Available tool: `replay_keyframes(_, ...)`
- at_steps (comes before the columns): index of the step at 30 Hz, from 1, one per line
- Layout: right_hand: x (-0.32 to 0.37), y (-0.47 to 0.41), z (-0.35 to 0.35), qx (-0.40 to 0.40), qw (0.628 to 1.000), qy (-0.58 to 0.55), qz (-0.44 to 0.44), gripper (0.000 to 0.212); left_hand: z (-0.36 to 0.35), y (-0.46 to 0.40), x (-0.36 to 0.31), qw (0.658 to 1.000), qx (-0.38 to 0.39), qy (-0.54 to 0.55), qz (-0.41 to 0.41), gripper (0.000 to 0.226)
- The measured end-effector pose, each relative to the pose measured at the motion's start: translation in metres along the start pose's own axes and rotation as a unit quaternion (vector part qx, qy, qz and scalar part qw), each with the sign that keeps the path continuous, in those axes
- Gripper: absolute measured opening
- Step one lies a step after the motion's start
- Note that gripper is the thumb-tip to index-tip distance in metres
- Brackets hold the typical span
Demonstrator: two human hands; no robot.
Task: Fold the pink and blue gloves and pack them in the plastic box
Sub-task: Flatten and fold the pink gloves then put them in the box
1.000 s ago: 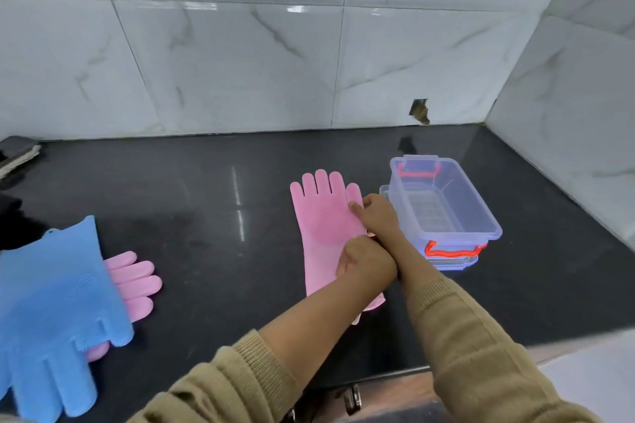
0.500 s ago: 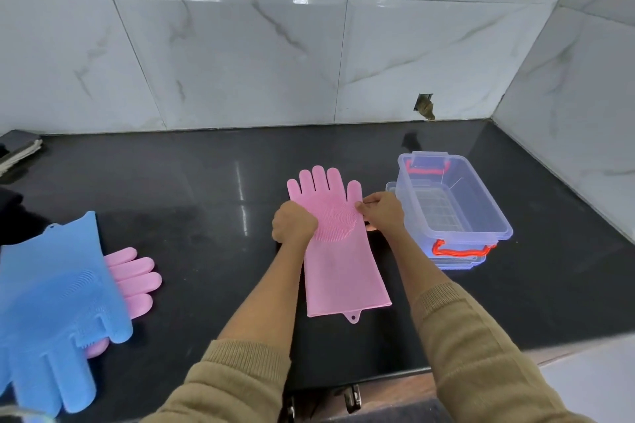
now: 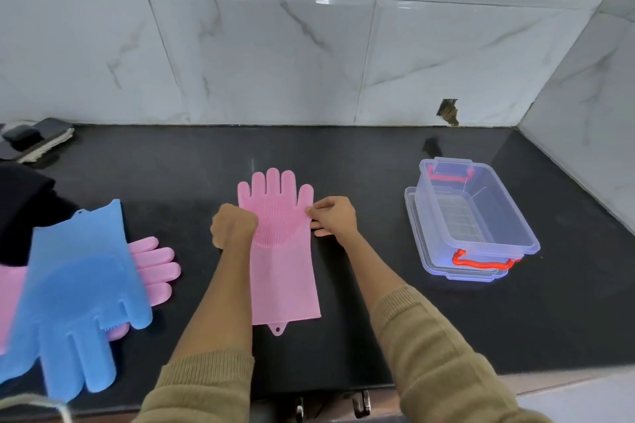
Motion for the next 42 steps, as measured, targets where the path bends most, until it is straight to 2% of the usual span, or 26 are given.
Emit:
replay_keyframes(7,0.015,0.005,-0.033,0.028,0.999,0.04,0.003,0.021,0.024,-0.012,0.02,1.0,-0.014,0.003,0.02,0.021)
replay_keyframes(10,0.037,0.016,-0.033,-0.079,0.985,0.127,0.082,0.027,0.038,-0.017,0.029,0.999,-0.035,0.012,0.026,0.022)
replay_keyframes(12,0.062,0.031,-0.043,-0.139,0.965,0.151,0.165,0.019,0.054,-0.022,0.036,0.997,-0.071,0.028,0.019,0.027)
replay_keyframes(13,0.075,0.039,-0.055,-0.144,0.956,0.151,0.208,0.011,0.064,-0.025,0.039,0.995,-0.095,0.033,0.016,0.028)
replay_keyframes(14,0.088,0.046,-0.07,-0.13,0.949,0.147,0.247,0.002,0.077,-0.027,0.044,0.992,-0.121,0.03,0.018,0.029)
replay_keyframes(16,0.106,0.059,-0.11,-0.054,0.945,0.141,0.292,0.006,0.102,-0.031,0.059,0.985,-0.168,0.003,0.043,0.031)
replay_keyframes(18,0.111,0.071,-0.161,0.083,0.94,0.169,0.283,0.013,0.122,-0.032,0.081,0.975,-0.199,-0.05,0.087,0.035)
replay_keyframes(21,0.097,0.094,-0.226,0.246,0.904,0.259,0.236,0.031,0.14,-0.031,0.11,0.964,-0.209,-0.095,0.136,0.038)
replay_keyframes(24,0.088,0.106,-0.251,0.259,0.893,0.295,0.221,0.053,0.146,-0.035,0.127,0.969,-0.175,-0.091,0.152,0.043)
replay_keyframes(26,0.086,0.109,-0.258,0.278,0.875,0.34,0.206,0.05,0.149,-0.036,0.13,0.973,-0.142,-0.091,0.155,0.047)
replay_keyframes(28,0.084,0.114,-0.266,0.332,0.825,0.411,0.2,0.045,0.148,-0.035,0.128,0.977,-0.114,-0.099,0.154,0.046)
replay_keyframes(29,0.084,0.116,-0.268,0.356,0.806,0.429,0.197,0.046,0.147,-0.035,0.126,0.977,-0.113,-0.104,0.146,0.044)
replay_keyframes(30,0.085,0.117,-0.269,0.373,0.804,0.424,0.188,0.047,0.147,-0.035,0.124,0.978,-0.122,-0.108,0.134,0.041)
replay_keyframes(36,0.087,0.121,-0.263,0.445,0.869,0.204,0.066,0.041,0.163,-0.03,0.127,0.972,-0.2,-0.096,0.077,0.038)
replay_keyframes(39,0.085,0.126,-0.264,0.462,0.879,0.11,0.035,0.038,0.159,-0.029,0.129,0.979,-0.16,-0.109,0.071,0.038)
replay_keyframes(42,0.082,0.13,-0.266,0.462,0.885,0.047,0.015,0.029,0.154,-0.025,0.133,0.979,-0.139,-0.127,0.08,0.048)
Point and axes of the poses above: each hand's wrist, its own y-axis away from the middle knuckle, its own z-axis out of the back of the hand, x = y × z, the point moved 8 cm from there along -y, towards the middle knuckle, and after that the axes turned 3 degrees about -x, right-handed, at the moved point
